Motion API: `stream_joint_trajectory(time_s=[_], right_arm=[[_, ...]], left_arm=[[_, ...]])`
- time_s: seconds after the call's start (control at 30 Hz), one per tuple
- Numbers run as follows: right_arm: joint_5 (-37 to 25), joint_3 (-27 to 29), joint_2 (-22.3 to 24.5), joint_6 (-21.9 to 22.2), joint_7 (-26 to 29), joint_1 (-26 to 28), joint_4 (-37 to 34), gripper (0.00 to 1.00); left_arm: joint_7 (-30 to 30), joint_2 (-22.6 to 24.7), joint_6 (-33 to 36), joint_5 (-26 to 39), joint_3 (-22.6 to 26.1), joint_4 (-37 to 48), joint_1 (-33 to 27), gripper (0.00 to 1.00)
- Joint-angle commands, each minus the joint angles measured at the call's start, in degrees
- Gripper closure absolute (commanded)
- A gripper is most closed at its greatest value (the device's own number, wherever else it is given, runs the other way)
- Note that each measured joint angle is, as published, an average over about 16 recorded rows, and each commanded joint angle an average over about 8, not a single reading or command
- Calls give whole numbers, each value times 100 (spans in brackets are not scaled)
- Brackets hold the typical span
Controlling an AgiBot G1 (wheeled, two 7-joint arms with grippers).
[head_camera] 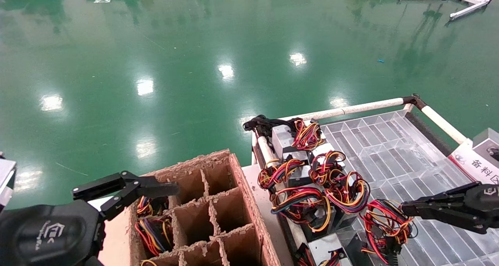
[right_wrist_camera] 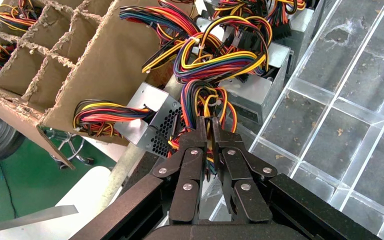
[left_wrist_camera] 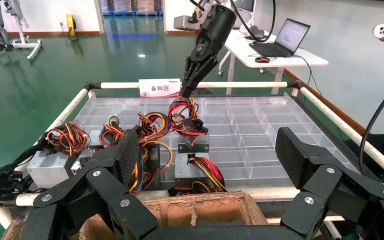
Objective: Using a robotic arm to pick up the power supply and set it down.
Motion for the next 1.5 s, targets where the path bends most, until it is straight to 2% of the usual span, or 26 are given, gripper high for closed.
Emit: stream_joint_trajectory(time_s=[0.03,0.37,0.53,0.67,1.5], right_arm=[[13,2,-7,-6,-5,-10,-16,0],[188,116,80,116,-47,76,213,0],[398,268,206,251,-186,140,434,0],[422,562,240,299,-262,-6,604,0],[-486,4603,93,358,-110,-2619,2531,0]], left_arm=[[0,0,0,0,0,0,0,0],[1,0,1,0,1,2,-1,0],[2,0,1,-1,2,4,-1,0],[2,0,0,-1,2,5,-1,0],[5,-1,0,-4,6,8,-2,0]])
